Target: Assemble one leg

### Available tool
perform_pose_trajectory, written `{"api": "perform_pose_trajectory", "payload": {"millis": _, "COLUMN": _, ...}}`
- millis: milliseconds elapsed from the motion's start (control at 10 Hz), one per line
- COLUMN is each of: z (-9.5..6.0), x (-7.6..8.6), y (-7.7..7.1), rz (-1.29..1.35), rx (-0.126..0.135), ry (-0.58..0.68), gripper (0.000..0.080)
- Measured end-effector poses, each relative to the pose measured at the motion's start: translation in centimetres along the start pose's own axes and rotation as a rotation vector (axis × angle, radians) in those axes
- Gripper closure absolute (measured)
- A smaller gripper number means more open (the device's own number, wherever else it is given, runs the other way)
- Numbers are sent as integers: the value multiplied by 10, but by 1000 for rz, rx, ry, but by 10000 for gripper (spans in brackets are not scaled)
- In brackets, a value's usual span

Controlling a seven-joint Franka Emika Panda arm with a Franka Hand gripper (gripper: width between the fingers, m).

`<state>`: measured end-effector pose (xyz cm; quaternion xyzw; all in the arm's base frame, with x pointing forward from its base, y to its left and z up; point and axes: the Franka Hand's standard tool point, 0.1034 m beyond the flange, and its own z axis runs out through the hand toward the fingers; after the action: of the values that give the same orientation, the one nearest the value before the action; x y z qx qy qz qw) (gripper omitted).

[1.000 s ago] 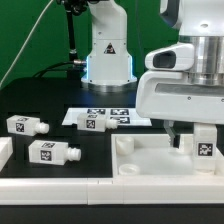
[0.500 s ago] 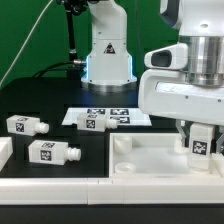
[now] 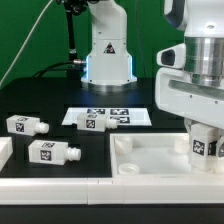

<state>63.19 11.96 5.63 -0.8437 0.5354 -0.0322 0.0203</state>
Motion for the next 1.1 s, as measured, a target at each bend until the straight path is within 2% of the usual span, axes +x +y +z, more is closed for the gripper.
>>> {"api": "perform_pose_trajectory", "payload": {"millis": 100, "z": 0, "x": -1, "y": 0, "rz": 123, "rx": -12, "ry": -3, "gripper": 518}}
{"api": "perform_pose_trajectory", "payload": {"millis": 200, "z": 0, "x": 2, "y": -2, "rz": 275, "rx": 8, "ry": -22, "gripper": 518}}
{"api": "perform_pose_trajectory", "payload": {"millis": 300, "z": 1, "x": 5, "y": -5, "rz": 466, "rx": 46, "ry": -56, "gripper": 518}}
{"api": "perform_pose_trajectory", "payload": {"millis": 400, "z": 1, "x": 5, "y": -5, "rz": 597, "rx": 67, "ry": -81, "gripper": 518}}
{"api": "perform_pose_trajectory", "payload": {"millis": 500, "z": 1, "x": 2, "y": -6, "rz": 589, "rx": 66, "ry": -81, "gripper": 418}}
{"api": "perform_pose_trajectory", "payload": {"millis": 600, "z": 1, "x": 2, "y": -6, "rz": 539, "rx": 68, "ry": -79, "gripper": 283}}
{"api": "perform_pose_trajectory", "payload": {"millis": 700, "z": 0, "x": 0, "y": -6, "rz": 445, "rx": 64, "ry": -76, "gripper": 283}}
{"api": "perform_pose_trajectory", "payload": {"millis": 800, "z": -4, "x": -2, "y": -6, "rz": 345, "rx": 58, "ry": -80, "gripper": 173}}
{"api": "perform_pose_trajectory", "payload": {"millis": 900, "z": -14, "x": -3, "y": -8, "rz": 187, "rx": 59, "ry": -78, "gripper": 157}}
{"api": "perform_pose_trajectory", "payload": {"millis": 1000, "z": -22, "x": 0, "y": -10, "rz": -1, "rx": 77, "ry": -72, "gripper": 157}}
{"api": "perform_pose_trajectory", "payload": {"millis": 1100, "z": -26, "x": -2, "y": -11, "rz": -131, "rx": 81, "ry": -63, "gripper": 151}}
